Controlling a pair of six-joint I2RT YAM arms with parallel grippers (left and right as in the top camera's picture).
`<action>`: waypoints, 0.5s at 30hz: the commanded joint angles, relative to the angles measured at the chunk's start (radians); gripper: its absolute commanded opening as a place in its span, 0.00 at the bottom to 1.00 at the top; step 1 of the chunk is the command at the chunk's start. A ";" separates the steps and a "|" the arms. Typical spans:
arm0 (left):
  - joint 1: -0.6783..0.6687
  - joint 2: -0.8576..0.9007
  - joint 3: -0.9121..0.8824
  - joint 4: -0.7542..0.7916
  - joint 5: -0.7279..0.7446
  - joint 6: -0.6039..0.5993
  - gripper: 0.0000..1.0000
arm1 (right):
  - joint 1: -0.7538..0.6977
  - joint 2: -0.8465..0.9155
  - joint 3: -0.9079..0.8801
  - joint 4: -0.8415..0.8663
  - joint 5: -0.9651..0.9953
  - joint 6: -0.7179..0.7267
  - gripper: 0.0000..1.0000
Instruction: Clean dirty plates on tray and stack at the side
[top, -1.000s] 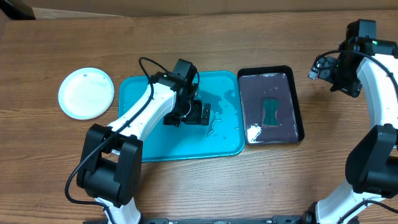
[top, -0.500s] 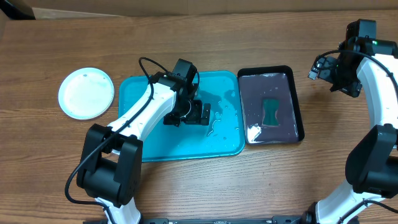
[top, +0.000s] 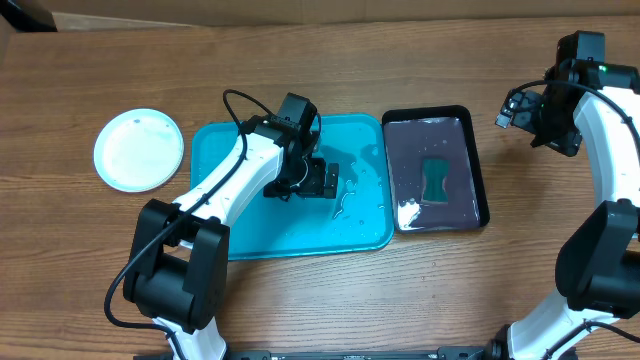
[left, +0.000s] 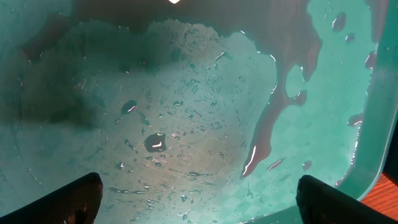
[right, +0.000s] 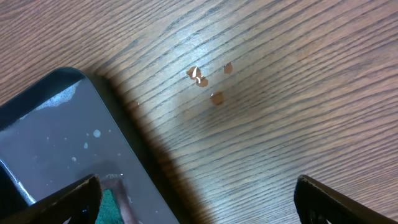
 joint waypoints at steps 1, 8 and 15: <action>-0.001 -0.026 -0.001 0.004 -0.010 -0.009 1.00 | -0.002 0.000 0.013 0.006 0.003 -0.001 1.00; -0.001 -0.026 -0.001 0.003 -0.010 -0.009 1.00 | 0.034 -0.067 0.008 0.010 0.003 -0.001 1.00; -0.001 -0.026 -0.001 0.003 -0.010 -0.009 1.00 | 0.158 -0.336 0.008 0.010 0.003 -0.001 1.00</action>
